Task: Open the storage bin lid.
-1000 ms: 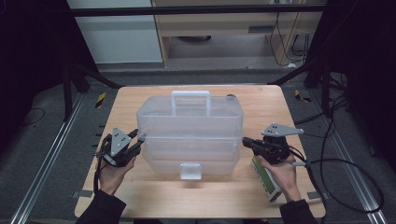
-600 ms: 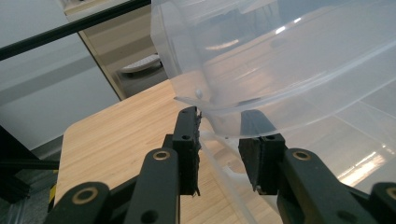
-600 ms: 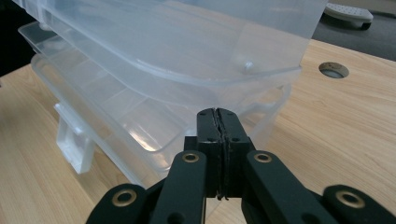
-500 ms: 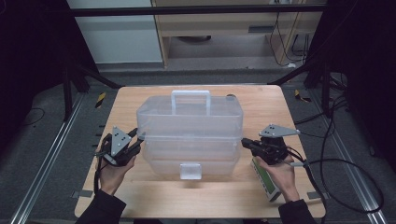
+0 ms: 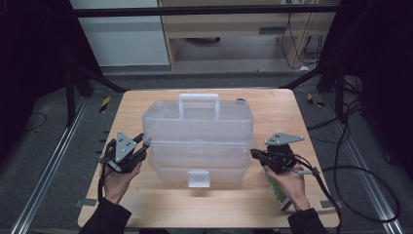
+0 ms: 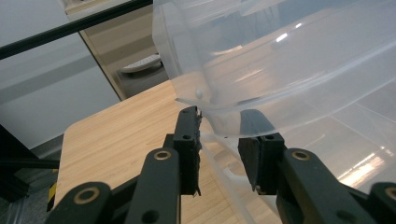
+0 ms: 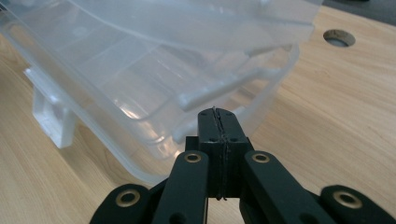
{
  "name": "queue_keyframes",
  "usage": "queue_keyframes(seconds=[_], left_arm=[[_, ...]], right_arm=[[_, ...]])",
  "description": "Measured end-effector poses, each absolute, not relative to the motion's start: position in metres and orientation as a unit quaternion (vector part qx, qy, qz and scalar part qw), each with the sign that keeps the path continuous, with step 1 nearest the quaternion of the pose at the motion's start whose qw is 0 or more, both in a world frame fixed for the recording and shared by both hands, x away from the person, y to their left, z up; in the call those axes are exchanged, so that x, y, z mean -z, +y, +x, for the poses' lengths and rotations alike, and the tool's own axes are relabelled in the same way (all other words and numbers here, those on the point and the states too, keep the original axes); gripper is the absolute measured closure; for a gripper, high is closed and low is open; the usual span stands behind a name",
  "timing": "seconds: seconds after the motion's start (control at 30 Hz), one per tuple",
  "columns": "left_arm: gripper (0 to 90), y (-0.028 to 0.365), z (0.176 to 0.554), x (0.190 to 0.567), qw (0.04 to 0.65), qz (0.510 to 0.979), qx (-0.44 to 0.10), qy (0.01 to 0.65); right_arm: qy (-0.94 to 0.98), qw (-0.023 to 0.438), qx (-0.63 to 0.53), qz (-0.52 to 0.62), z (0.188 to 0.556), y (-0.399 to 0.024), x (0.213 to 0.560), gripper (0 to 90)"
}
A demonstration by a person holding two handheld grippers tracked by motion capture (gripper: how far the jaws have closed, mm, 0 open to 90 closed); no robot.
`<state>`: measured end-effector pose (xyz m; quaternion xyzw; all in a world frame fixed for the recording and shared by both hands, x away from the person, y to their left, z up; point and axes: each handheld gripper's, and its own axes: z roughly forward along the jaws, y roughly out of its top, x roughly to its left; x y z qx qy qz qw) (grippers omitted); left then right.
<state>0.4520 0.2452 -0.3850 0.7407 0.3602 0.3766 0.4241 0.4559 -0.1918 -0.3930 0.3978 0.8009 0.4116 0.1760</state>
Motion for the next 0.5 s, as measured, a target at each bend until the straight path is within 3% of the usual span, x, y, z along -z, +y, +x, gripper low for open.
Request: queue_keyframes(seconds=[0.5], left_arm=[[68.4,0.2451,0.4536,0.3826,0.427,0.738,-0.375,0.364]], right_arm=[[0.81,0.149,-0.412,0.39,0.456,-0.1857,0.4028,90.0]])
